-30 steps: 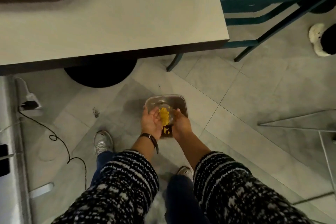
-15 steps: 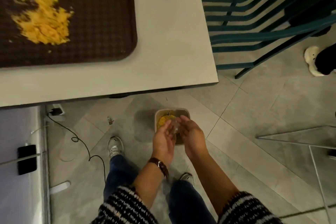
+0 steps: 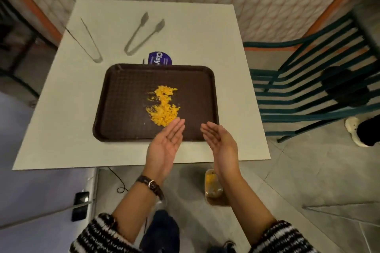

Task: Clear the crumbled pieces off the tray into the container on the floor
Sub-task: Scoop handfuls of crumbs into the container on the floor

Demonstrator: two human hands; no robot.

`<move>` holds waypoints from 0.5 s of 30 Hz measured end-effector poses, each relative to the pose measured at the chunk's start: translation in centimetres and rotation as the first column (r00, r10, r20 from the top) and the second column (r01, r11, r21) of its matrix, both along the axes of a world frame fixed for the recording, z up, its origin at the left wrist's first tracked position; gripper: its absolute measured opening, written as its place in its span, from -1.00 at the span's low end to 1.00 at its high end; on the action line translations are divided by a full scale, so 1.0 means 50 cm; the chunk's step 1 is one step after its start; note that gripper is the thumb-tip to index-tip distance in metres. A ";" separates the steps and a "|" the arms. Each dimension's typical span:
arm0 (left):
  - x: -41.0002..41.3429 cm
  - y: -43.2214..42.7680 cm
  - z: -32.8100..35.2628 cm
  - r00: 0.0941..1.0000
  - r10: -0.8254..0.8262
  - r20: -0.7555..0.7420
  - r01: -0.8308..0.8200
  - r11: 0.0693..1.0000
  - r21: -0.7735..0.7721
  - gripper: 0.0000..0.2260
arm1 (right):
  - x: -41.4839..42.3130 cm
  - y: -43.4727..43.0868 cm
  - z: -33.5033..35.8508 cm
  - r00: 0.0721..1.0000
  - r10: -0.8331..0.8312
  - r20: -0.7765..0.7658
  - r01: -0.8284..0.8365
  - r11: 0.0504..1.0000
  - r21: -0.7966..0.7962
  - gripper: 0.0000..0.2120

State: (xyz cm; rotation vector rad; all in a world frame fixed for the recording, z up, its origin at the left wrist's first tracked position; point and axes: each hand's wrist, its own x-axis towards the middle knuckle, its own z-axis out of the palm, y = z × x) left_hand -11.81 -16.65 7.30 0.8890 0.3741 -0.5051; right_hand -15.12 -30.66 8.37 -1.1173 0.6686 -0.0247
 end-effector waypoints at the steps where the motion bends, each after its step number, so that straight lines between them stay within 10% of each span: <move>1: 0.028 0.028 0.004 0.999 0.001 0.033 -0.002 0.999 0.052 -0.63 | 0.029 0.022 -0.009 1.000 0.011 0.001 -0.011 0.995 -0.097 -0.68; 10: 0.156 0.120 -0.121 0.984 -0.113 0.139 -0.002 0.767 0.641 -0.54 | 0.202 0.156 -0.169 0.951 0.263 -0.159 -0.304 0.720 -0.624 -0.55; 15: 0.198 0.111 -0.192 0.890 -0.425 0.164 0.007 0.373 0.928 -0.45 | 0.222 0.192 -0.219 0.931 0.247 -0.267 -0.364 0.652 -0.665 -0.43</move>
